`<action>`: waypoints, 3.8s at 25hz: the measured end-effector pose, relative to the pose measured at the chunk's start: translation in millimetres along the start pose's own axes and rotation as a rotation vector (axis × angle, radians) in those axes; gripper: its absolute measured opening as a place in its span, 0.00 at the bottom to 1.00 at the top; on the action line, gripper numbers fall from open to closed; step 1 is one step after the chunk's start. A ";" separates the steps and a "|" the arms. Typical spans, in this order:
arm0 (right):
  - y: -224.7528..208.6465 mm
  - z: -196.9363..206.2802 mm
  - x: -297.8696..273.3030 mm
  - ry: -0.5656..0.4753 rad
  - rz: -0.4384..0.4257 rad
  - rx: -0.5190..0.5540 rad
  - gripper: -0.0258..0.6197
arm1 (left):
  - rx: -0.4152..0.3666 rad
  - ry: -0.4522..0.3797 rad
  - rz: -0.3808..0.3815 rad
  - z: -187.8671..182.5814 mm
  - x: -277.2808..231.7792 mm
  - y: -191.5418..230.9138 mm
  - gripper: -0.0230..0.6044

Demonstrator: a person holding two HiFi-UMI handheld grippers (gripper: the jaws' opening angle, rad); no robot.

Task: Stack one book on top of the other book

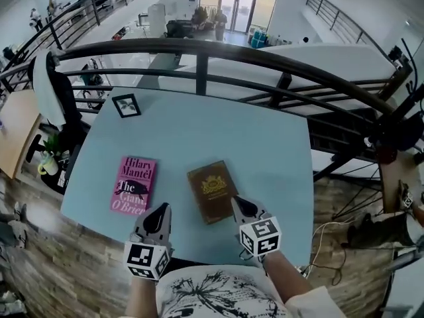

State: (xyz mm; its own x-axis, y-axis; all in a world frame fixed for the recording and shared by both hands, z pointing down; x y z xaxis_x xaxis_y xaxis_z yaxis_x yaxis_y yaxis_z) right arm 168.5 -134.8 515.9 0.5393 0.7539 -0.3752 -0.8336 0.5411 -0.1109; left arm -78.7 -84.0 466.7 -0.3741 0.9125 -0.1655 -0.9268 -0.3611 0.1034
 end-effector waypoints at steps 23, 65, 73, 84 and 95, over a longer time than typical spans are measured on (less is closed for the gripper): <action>-70.7 78.4 -130.5 0.554 -0.232 -0.097 0.56 | 0.004 0.222 0.077 49.8 -93.8 15.9 0.05; -61.1 113.1 -117.9 0.466 -0.103 -0.359 0.51 | 0.629 0.693 0.085 188.8 -141.2 -26.8 0.41; -48.0 104.4 -111.2 0.477 -0.049 -0.365 0.50 | 0.548 0.701 0.084 178.1 -132.9 -23.2 0.41; 7.8 61.1 -115.2 0.393 -0.012 -0.359 0.50 | 0.433 0.661 0.134 133.2 -104.5 22.1 0.41; 120.8 17.5 -180.9 0.340 0.068 -0.406 0.50 | 0.348 0.682 0.218 96.5 -69.4 153.2 0.41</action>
State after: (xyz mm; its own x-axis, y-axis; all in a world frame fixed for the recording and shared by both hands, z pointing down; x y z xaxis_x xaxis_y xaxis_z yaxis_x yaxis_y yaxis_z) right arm -27.7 -199.3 586.5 0.4692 0.5830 -0.6634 -0.8810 0.2564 -0.3977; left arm -191.5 -184.1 588.7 -0.5889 0.4685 -0.6586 -0.8082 -0.3349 0.4844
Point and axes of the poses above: the fingertips, and each gripper's own axes: x backward along the fingers, y to its left, z out of its underside, the point moved 7 cm from there along x, backward along the fingers, and after that the axes turned 5 degrees about -y, right-handed, at the moved point
